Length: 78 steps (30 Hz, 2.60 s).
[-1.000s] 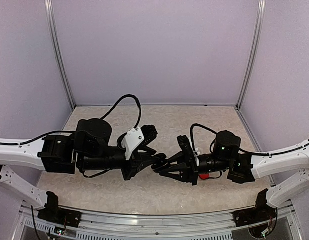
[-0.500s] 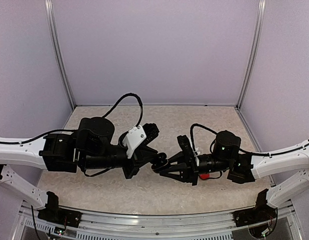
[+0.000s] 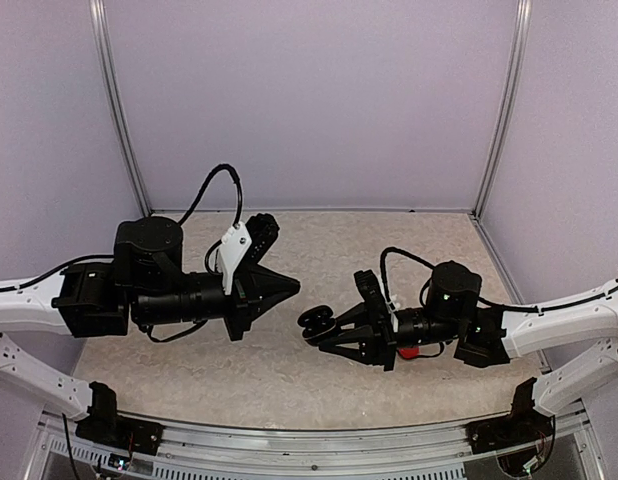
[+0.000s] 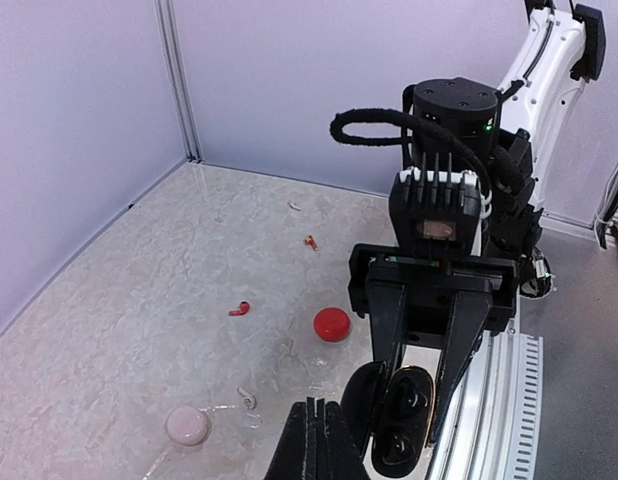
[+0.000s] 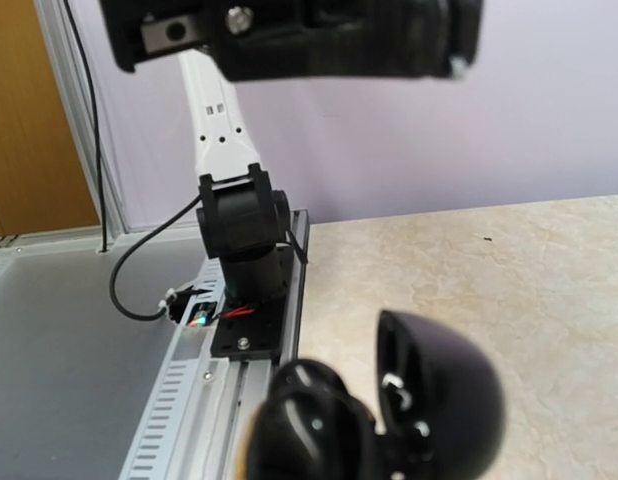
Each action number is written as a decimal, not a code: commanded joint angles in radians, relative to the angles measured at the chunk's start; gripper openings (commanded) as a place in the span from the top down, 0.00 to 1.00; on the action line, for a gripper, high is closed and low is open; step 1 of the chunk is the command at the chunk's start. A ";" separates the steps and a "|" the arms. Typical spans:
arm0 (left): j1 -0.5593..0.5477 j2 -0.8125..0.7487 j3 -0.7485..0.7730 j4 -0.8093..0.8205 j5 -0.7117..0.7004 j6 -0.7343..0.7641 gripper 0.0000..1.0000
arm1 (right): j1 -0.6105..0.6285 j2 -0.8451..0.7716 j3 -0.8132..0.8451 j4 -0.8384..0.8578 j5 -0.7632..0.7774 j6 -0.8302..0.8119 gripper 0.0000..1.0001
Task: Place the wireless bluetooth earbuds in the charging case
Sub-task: Open the charging case with the earbuds inside, then close the charging case with the earbuds inside.
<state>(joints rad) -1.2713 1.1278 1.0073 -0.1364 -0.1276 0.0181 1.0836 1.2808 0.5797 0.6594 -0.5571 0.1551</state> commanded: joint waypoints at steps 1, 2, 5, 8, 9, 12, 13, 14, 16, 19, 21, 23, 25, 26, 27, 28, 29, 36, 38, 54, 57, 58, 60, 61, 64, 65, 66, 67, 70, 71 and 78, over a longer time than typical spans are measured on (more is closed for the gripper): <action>0.016 -0.023 -0.026 0.038 0.022 -0.043 1.00 | 0.004 0.008 0.012 0.021 0.001 0.005 1.00; 0.025 -0.029 -0.033 0.047 0.019 -0.056 1.00 | 0.004 0.008 0.011 0.022 0.000 0.005 1.00; 0.076 -0.064 -0.060 0.060 -0.036 -0.117 1.00 | 0.005 0.006 0.011 0.021 0.003 0.003 1.00; 0.195 -0.077 -0.080 0.038 -0.068 -0.232 1.00 | 0.004 0.007 0.011 0.023 0.006 0.002 1.00; 0.247 -0.080 -0.088 0.032 -0.044 -0.266 1.00 | 0.004 0.009 0.011 0.024 0.006 0.002 1.00; 0.419 -0.079 -0.107 0.021 -0.010 -0.354 1.00 | 0.004 0.009 0.012 0.026 0.008 -0.001 1.00; 0.506 -0.077 -0.111 0.016 0.003 -0.376 1.00 | 0.004 0.009 0.012 0.026 0.007 0.000 1.00; 0.570 -0.076 -0.110 0.006 0.006 -0.397 1.00 | 0.004 0.006 0.014 0.022 0.008 -0.003 1.00; 0.717 -0.073 -0.094 -0.038 -0.027 -0.438 1.00 | 0.004 -0.002 0.009 0.015 0.014 -0.005 1.00; 0.942 -0.065 -0.050 -0.091 -0.107 -0.494 1.00 | 0.003 -0.010 0.002 0.018 0.022 -0.006 1.00; 1.047 -0.057 -0.018 -0.124 -0.221 -0.501 1.00 | 0.004 -0.011 0.004 0.019 0.021 -0.006 1.00; 1.107 -0.037 0.021 -0.164 -0.350 -0.481 1.00 | 0.004 -0.013 0.006 0.014 0.020 -0.007 1.00; 1.159 -0.006 0.057 -0.208 -0.451 -0.484 1.00 | 0.004 -0.019 0.006 0.005 0.023 -0.010 1.00; 1.184 0.007 0.070 -0.222 -0.483 -0.487 0.97 | 0.004 -0.021 0.005 0.003 0.026 -0.012 1.00; 1.210 0.013 0.078 -0.228 -0.498 -0.487 0.90 | 0.004 -0.024 0.003 0.002 0.030 -0.012 1.00; 1.234 0.018 0.082 -0.234 -0.503 -0.492 0.77 | 0.004 -0.026 0.001 0.003 0.032 -0.012 1.00; 1.252 0.018 0.082 -0.230 -0.501 -0.493 0.64 | 0.004 -0.026 -0.001 0.004 0.032 -0.012 1.00; 1.263 -0.008 0.054 -0.181 -0.455 -0.466 0.44 | 0.004 -0.017 0.000 0.012 0.025 -0.014 1.00; 1.263 -0.017 0.038 -0.163 -0.439 -0.458 0.43 | 0.003 -0.018 0.000 0.011 0.025 -0.014 1.00; 0.915 -0.090 -0.087 0.097 0.308 -0.197 0.38 | -0.005 -0.051 -0.018 0.022 0.006 -0.038 1.00; 0.779 -0.079 -0.087 0.111 0.428 -0.159 0.37 | -0.006 -0.063 -0.020 0.014 -0.007 -0.062 1.00; 0.734 -0.065 -0.082 0.109 0.464 -0.149 0.38 | -0.004 -0.066 -0.020 0.012 -0.013 -0.069 1.00; 0.641 -0.041 -0.081 0.111 0.529 -0.132 0.38 | -0.006 -0.071 -0.018 0.011 -0.027 -0.082 1.00; 0.592 -0.031 -0.081 0.114 0.549 -0.120 0.38 | -0.005 -0.072 -0.017 0.008 -0.032 -0.086 1.00; 0.459 -0.002 -0.080 0.128 0.558 -0.091 0.42 | -0.006 -0.072 -0.009 -0.013 -0.049 -0.100 1.00; 0.429 0.008 -0.076 0.129 0.550 -0.088 0.43 | -0.006 -0.072 -0.008 -0.015 -0.055 -0.102 1.00; 0.402 0.019 -0.069 0.129 0.540 -0.087 0.45 | -0.005 -0.073 -0.008 -0.015 -0.059 -0.103 1.00; 0.375 0.029 -0.059 0.129 0.538 -0.086 0.47 | -0.006 -0.075 -0.007 -0.014 -0.062 -0.105 1.00; 0.327 0.073 -0.032 0.116 0.508 -0.078 0.52 | -0.005 -0.076 -0.007 -0.011 -0.069 -0.105 1.00; 0.311 0.080 -0.027 0.112 0.499 -0.070 0.52 | -0.006 -0.076 -0.007 -0.011 -0.069 -0.104 1.00; 0.226 0.134 0.002 0.098 0.427 -0.042 0.56 | -0.006 -0.080 -0.009 -0.007 -0.062 -0.101 1.00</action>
<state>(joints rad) -1.0088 1.2411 0.9619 -0.0391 0.3515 -0.0612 1.0832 1.2259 0.5709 0.6411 -0.6102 0.0635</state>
